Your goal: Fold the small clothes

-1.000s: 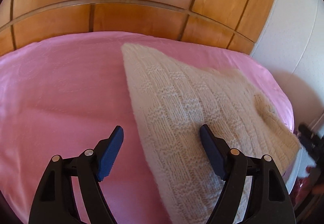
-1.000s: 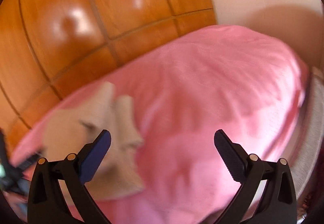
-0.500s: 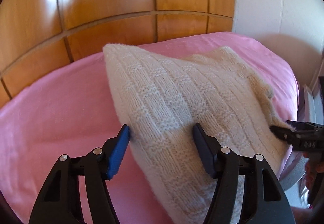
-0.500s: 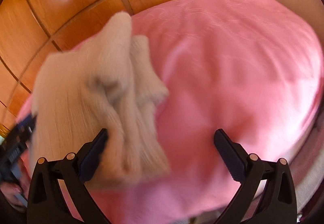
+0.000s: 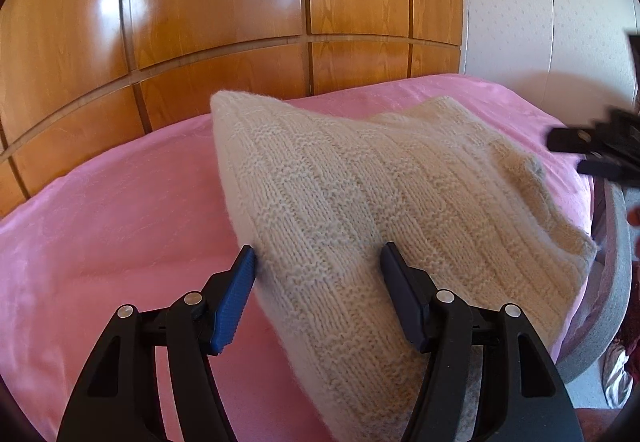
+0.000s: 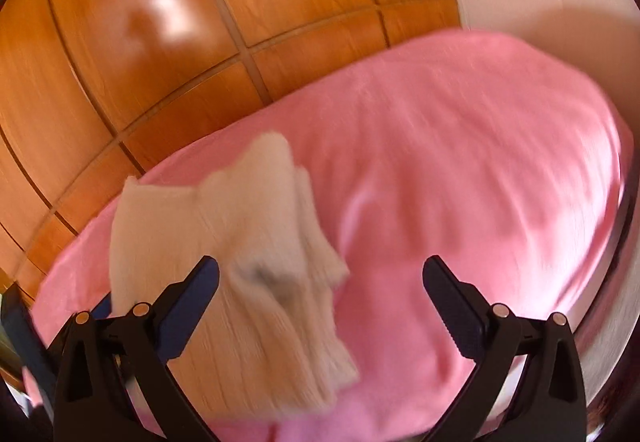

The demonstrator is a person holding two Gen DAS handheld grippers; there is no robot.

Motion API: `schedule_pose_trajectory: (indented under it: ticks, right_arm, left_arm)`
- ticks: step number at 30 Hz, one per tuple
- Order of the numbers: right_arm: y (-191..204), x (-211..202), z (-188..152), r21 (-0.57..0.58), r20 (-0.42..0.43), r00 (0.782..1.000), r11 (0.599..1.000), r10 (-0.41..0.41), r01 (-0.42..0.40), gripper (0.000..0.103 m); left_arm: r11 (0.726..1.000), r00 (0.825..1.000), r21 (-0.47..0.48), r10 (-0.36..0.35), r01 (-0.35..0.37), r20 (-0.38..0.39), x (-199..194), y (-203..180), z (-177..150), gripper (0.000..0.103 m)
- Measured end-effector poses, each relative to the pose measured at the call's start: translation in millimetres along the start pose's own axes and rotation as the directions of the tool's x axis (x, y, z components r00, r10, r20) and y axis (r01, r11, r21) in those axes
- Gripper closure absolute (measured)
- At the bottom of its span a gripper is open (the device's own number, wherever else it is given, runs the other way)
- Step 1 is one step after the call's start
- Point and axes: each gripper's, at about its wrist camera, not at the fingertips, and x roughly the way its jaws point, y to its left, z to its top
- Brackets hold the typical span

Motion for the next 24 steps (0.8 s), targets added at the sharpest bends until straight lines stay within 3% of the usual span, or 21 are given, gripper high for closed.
schedule_pose_trajectory:
  ticks: [3, 4, 6, 9, 14, 18, 21, 24]
  right_arm:
    - [19.0, 29.6, 9.7, -0.075, -0.034, 0.999, 0.997, -0.035, 0.032, 0.002]
    - [18.8, 44.4, 8.7, -0.092, -0.058, 0.991, 0.989, -0.121, 0.116, 0.002]
    - [4.6, 61.9, 0.0, -0.088, -0.068, 0.978, 0.977, -0.199, 0.193, 0.002]
    - [-14.7, 73.7, -16.3, -0.033, -0.046, 0.987, 0.988, -0.153, 0.152, 0.002]
    - [-18.1, 71.5, -22.2, -0.015, -0.010, 0.990, 0.990, -0.141, 0.141, 0.002]
    - [-22.0, 66.3, -29.2, 0.001, 0.012, 0.991, 0.991, -0.131, 0.131, 0.002]
    - [-19.1, 67.3, -28.3, -0.005, 0.009, 0.991, 0.991, -0.136, 0.136, 0.002]
    - [-16.7, 69.3, -27.6, -0.017, 0.002, 0.991, 0.991, -0.135, 0.135, 0.002]
  left_arm:
    - [1.000, 1.000, -0.005, -0.008, 0.008, -0.002, 0.1, 1.9, 0.1, 0.040]
    - [1.000, 1.000, -0.008, -0.016, 0.016, -0.003, 0.0, 3.2, -0.1, 0.040]
    - [0.999, 0.999, -0.010, -0.032, 0.032, -0.005, -0.3, 4.6, -0.1, 0.040]
    - [0.999, 0.999, -0.017, -0.039, 0.039, -0.010, -7.2, 8.5, 5.5, 0.028]
    - [0.990, 0.992, -0.093, -0.094, 0.101, 0.081, -32.8, 14.1, 35.5, 0.027]
    - [1.000, 1.000, 0.012, -0.014, 0.014, 0.020, -5.0, -5.0, 60.9, 0.027]
    - [0.989, 0.990, 0.092, 0.123, -0.117, -0.072, 48.4, -11.3, 66.2, 0.027]
    - [0.985, 0.985, 0.116, 0.142, -0.130, -0.097, 79.7, -9.3, 59.1, 0.024]
